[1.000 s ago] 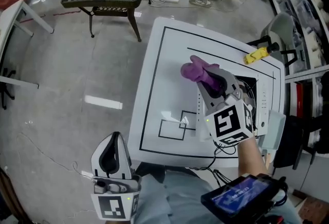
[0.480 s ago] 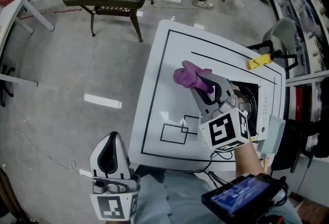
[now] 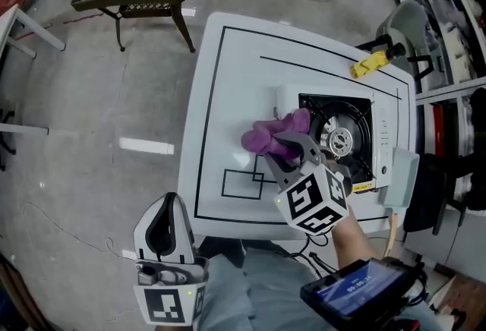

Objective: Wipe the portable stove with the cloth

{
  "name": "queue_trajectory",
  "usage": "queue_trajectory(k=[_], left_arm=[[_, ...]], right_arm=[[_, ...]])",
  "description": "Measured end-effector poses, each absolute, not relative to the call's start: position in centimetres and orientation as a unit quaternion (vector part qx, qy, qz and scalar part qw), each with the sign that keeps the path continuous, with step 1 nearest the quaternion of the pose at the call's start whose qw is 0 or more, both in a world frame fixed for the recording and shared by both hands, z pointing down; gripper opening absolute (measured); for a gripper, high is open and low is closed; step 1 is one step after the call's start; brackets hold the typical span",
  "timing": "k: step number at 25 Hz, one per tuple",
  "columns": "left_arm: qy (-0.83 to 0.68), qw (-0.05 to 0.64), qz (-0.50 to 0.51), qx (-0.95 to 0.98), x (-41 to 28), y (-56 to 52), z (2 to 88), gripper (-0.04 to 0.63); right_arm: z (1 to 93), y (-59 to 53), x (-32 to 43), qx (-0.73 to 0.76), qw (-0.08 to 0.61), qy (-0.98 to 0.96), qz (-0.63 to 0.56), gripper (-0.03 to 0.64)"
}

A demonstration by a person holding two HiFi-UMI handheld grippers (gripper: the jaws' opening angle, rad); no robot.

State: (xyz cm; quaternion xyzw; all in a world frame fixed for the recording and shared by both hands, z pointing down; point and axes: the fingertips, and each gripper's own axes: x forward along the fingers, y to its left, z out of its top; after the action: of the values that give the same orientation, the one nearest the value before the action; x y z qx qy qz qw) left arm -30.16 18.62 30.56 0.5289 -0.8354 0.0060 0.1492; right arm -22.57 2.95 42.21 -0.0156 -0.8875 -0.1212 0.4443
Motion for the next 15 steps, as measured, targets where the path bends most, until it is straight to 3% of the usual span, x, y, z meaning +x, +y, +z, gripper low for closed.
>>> queue_trajectory(k=[15], left_arm=[[-0.828,0.142,0.013,0.542,-25.1,19.4,30.0,0.018]], right_arm=[[41.9,7.3,-18.5,-0.041,0.427,-0.897,-0.104,0.104]])
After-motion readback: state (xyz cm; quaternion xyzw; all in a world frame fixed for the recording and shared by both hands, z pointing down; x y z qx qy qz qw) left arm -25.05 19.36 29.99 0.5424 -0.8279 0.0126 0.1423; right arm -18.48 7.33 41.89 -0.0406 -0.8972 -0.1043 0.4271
